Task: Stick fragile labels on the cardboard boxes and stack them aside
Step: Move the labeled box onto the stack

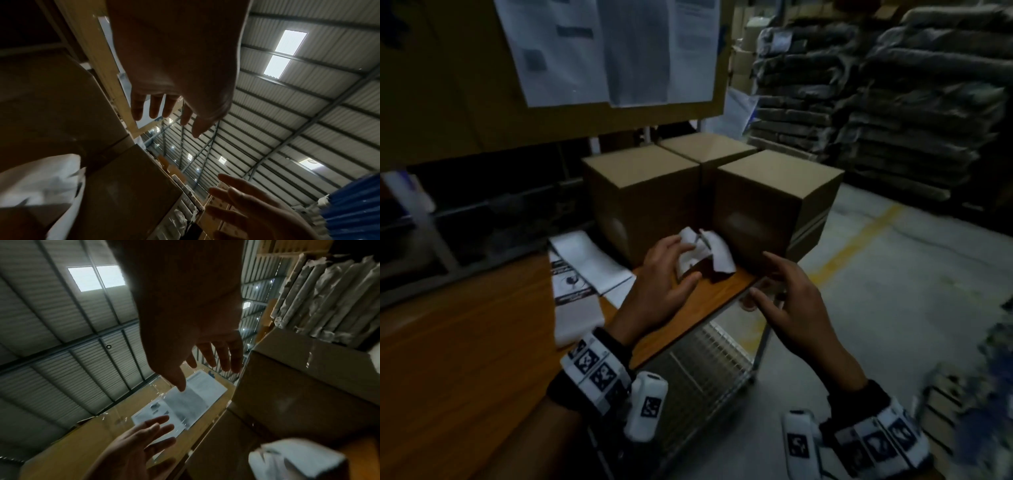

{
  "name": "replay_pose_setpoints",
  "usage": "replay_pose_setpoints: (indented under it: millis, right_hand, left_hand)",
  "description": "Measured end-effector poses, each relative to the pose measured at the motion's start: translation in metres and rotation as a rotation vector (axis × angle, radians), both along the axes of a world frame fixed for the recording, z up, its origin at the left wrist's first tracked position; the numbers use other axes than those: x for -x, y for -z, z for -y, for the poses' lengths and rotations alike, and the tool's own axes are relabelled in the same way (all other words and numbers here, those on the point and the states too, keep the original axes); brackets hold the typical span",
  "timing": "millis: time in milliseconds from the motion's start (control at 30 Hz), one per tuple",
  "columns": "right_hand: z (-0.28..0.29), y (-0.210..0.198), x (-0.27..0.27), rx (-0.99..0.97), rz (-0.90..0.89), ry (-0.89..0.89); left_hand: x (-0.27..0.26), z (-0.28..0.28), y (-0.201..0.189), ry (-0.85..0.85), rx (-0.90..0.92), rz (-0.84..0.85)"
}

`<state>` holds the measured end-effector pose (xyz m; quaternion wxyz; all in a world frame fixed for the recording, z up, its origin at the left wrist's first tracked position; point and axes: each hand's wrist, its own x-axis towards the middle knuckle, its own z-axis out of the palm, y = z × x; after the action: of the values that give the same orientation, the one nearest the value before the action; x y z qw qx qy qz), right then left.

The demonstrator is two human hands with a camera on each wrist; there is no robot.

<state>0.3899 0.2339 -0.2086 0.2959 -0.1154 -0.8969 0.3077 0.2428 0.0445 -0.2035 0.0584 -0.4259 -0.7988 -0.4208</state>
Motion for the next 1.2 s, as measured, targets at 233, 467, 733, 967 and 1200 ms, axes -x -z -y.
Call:
replay_pose_setpoints:
  millis: [233, 467, 733, 967, 1200]
  right_hand:
    - [-0.112, -0.042, 0.091, -0.093, -0.001, 0.164]
    - [-0.217, -0.054, 0.176, -0.012, 0.032, 0.472]
    - [-0.295, -0.029, 0.22, 0.454, 0.287, 0.573]
    - [-0.347, 0.006, 0.193, 0.883, 0.088, 0.424]
    - [-0.374, -0.005, 0.148, 0.879, -0.037, 0.513]
  left_hand:
    - [0.134, -0.122, -0.038, 0.062, 0.003, -0.035]
    - [0.249, -0.261, -0.086, 0.079, 0.233, -0.012]
    - [0.312, -0.373, -0.088, -0.018, 0.538, 0.159]
    - [0.297, -0.422, -0.068, -0.021, 0.43, 0.496]
    - [0.239, -0.454, -0.08, -0.072, 0.478, 0.31]
